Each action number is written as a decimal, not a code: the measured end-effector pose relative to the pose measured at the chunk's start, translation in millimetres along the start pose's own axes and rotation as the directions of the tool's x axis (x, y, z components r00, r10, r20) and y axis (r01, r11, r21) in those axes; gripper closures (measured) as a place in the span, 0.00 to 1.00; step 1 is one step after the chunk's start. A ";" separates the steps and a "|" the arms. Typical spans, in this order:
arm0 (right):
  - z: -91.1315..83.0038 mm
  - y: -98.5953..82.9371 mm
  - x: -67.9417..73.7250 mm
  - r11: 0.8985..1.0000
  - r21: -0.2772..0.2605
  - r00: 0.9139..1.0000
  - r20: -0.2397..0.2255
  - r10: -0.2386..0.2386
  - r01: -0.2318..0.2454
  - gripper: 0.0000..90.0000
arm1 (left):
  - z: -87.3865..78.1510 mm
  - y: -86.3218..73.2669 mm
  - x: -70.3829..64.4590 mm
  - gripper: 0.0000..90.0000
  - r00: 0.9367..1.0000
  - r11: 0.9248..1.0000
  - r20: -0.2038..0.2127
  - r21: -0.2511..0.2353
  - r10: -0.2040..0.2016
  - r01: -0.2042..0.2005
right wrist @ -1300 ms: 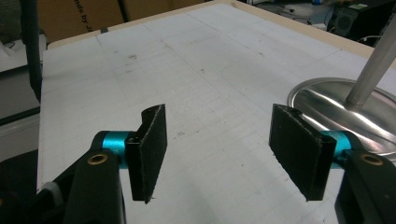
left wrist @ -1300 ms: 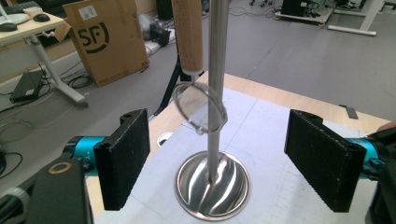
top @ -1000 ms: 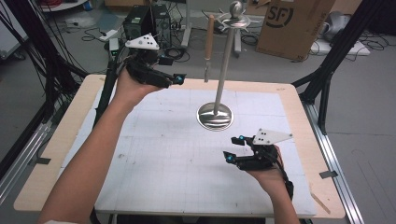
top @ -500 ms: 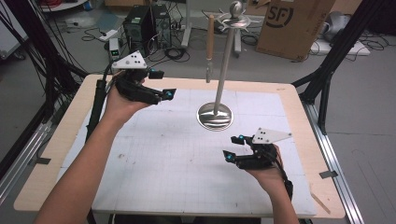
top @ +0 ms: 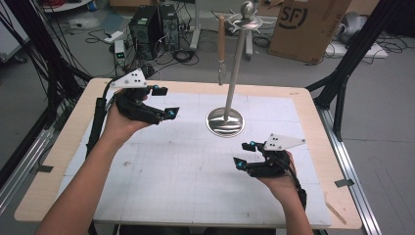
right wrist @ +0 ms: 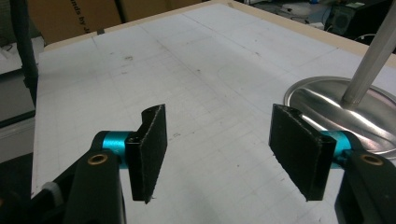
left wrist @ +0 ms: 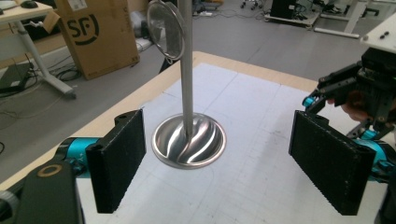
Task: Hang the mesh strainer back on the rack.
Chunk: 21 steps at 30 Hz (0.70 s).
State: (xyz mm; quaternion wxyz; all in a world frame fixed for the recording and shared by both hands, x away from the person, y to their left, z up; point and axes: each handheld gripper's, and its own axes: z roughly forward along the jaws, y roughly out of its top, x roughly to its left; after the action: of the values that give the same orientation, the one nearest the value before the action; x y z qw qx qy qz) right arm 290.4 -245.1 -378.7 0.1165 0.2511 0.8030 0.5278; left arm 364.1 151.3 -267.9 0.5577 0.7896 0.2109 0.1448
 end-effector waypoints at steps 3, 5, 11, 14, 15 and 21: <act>0.0 0.0 0.0 1.000 -0.001 1.000 -0.001 0.003 -0.003 0.41 | -0.2 -5.1 -1.1 0.21 1.000 1.000 0.010 0.010 0.007 -0.007; 0.1 0.1 -0.1 1.000 -0.001 1.000 0.001 0.000 0.000 0.41 | 0.0 -8.5 -2.6 0.20 1.000 1.000 0.017 0.006 0.005 -0.005; -1.0 0.5 0.4 1.000 -0.004 1.000 0.000 0.006 -0.006 0.41 | -2.5 -20.3 -9.1 0.18 0.999 1.000 0.045 -0.009 0.007 -0.007; -1.4 0.5 0.2 1.000 -0.006 1.000 0.002 0.003 -0.003 0.41 | -5.0 -27.4 -13.4 0.18 0.998 1.000 0.061 -0.011 0.001 0.000; -1.4 0.5 0.2 1.000 -0.006 1.000 0.002 0.003 -0.003 0.41 | -6.0 -29.8 -14.8 0.18 0.998 1.000 0.066 -0.010 -0.001 0.002; -0.5 0.6 0.6 1.000 -0.003 1.000 0.002 0.000 0.000 0.41 | -10.6 -45.1 -20.8 0.18 0.995 1.000 0.094 -0.003 -0.018 0.018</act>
State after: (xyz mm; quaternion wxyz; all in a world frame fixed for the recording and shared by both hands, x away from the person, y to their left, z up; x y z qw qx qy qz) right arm 289.9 -245.0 -377.9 0.1176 0.2512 0.8021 0.5289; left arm 333.3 162.7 -306.7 0.5699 0.7926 0.1911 0.1028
